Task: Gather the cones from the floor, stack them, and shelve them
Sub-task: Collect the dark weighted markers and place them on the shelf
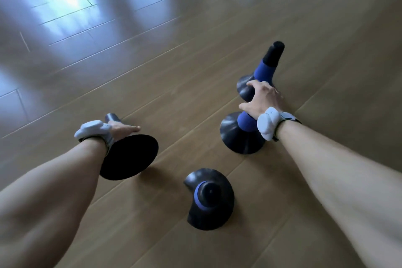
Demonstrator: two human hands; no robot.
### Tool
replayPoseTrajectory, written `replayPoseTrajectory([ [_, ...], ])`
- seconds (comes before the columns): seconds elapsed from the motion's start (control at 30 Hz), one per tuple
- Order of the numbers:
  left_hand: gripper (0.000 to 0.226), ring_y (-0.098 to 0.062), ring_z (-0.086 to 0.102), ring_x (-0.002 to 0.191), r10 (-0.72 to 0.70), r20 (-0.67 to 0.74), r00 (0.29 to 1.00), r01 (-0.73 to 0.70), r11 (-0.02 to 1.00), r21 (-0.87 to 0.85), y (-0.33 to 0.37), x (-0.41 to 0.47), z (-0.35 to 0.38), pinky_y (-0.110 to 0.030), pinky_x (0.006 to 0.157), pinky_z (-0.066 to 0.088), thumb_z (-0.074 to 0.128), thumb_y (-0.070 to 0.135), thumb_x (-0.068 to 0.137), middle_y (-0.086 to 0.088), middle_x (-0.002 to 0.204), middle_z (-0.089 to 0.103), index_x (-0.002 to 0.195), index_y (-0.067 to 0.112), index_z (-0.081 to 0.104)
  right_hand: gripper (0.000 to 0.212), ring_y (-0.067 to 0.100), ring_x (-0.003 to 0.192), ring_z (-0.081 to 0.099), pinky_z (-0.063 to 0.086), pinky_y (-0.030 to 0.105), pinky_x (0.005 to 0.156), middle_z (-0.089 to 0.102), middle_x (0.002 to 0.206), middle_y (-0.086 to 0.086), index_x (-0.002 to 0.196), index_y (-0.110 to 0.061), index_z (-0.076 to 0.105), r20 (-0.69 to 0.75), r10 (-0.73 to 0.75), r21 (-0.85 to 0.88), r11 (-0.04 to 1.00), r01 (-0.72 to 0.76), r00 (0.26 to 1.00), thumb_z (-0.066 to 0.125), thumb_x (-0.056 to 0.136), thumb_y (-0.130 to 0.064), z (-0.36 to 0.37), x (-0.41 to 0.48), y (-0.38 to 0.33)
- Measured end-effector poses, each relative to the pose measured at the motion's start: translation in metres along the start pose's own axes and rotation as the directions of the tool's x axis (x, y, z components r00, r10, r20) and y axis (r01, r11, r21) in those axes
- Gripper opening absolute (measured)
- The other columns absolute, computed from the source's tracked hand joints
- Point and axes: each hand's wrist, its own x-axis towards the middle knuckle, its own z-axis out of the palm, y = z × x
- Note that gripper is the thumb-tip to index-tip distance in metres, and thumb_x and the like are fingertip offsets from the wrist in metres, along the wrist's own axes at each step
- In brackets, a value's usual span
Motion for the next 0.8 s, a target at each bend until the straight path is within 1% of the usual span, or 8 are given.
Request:
replayPoseTrajectory([
  [0.07,0.067,-0.032,0.048,0.126,-0.012,-0.023,1.000,0.013,0.999,0.042,-0.006,0.004,0.004,-0.031,0.096,0.040,0.068,0.037,0.086,-0.020,0.129,0.052,0.128,-0.011,0.046,0.056,0.034,0.113,0.054,0.046,0.036,0.092,0.054,0.124,0.007,0.127,-0.022,0.054,-0.012,0.006,0.041,0.999,-0.005,1.000,0.065,0.073,-0.013,0.012,0.001,0.010],
  [0.13,0.062,-0.035,0.052,0.124,0.003,0.024,1.000,-0.004,0.999,0.039,-0.017,0.016,0.003,-0.030,0.081,0.045,0.075,0.028,0.082,-0.019,0.123,0.057,0.125,-0.011,0.053,0.055,0.035,0.109,0.056,0.048,0.036,0.089,0.053,0.123,0.010,0.127,-0.018,0.055,-0.083,0.029,0.104,0.994,-0.020,0.996,0.061,0.073,-0.005,0.021,0.002,0.014],
  [0.2,0.057,-0.037,0.058,0.116,0.045,0.075,0.996,-0.049,0.997,0.058,-0.023,0.021,0.003,-0.033,0.079,0.045,0.081,0.024,0.073,-0.022,0.119,0.062,0.117,-0.007,0.060,0.056,0.036,0.107,0.057,0.048,0.039,0.091,0.053,0.124,0.011,0.128,-0.016,0.055,-0.127,0.043,0.143,0.989,-0.025,0.991,0.060,0.074,-0.002,0.025,0.002,0.013],
  [0.3,0.049,-0.032,0.065,0.090,0.044,0.125,0.991,-0.056,0.994,0.094,-0.016,-0.001,0.010,-0.036,0.078,0.052,0.083,0.028,0.063,-0.015,0.096,0.065,0.099,0.002,0.060,0.059,0.032,0.113,0.055,0.043,0.035,0.096,0.055,0.126,0.013,0.132,-0.013,0.051,-0.122,0.087,0.194,0.979,-0.063,0.989,0.066,0.075,-0.002,0.024,-0.006,0.014],
  [0.37,0.053,-0.029,0.065,0.081,0.112,0.117,0.987,-0.124,0.987,0.105,-0.009,-0.016,0.010,-0.035,0.076,0.054,0.081,0.030,0.060,-0.011,0.091,0.065,0.102,0.005,0.059,0.058,0.031,0.114,0.054,0.041,0.030,0.093,0.058,0.124,0.014,0.130,-0.010,0.050,-0.097,0.117,0.201,0.975,-0.096,0.988,0.070,0.076,-0.004,0.016,-0.013,0.015],
  [0.53,0.082,-0.032,0.058,0.103,0.300,-0.036,0.953,-0.299,0.953,0.042,0.015,-0.045,-0.016,-0.035,0.083,0.047,0.086,0.022,0.058,-0.014,0.115,0.059,0.127,0.009,0.042,0.051,0.031,0.113,0.055,0.044,0.036,0.091,0.059,0.122,0.013,0.124,-0.010,0.052,-0.118,0.094,0.171,0.982,-0.073,0.989,0.073,0.077,-0.014,-0.011,-0.027,0.005],
  [0.63,0.098,-0.031,0.058,0.101,0.399,-0.125,0.909,-0.410,0.907,-0.091,0.019,-0.072,-0.039,-0.037,0.083,0.049,0.088,0.028,0.044,-0.012,0.116,0.058,0.128,0.014,0.039,0.050,0.031,0.111,0.057,0.048,0.038,0.092,0.059,0.123,0.010,0.123,-0.013,0.052,-0.167,0.041,0.227,0.974,-0.002,0.985,0.071,0.077,-0.017,-0.036,-0.045,-0.010],
  [0.8,0.088,-0.021,0.053,0.104,0.491,-0.321,0.810,-0.569,0.791,-0.225,0.021,-0.135,-0.063,-0.029,0.088,0.042,0.085,0.035,0.065,-0.002,0.119,0.054,0.134,0.017,0.035,0.050,0.026,0.108,0.059,0.046,0.032,0.091,0.060,0.119,0.007,0.124,-0.012,0.048,-0.228,0.032,0.309,0.950,0.041,0.973,0.068,0.079,-0.013,-0.067,-0.088,-0.042],
])
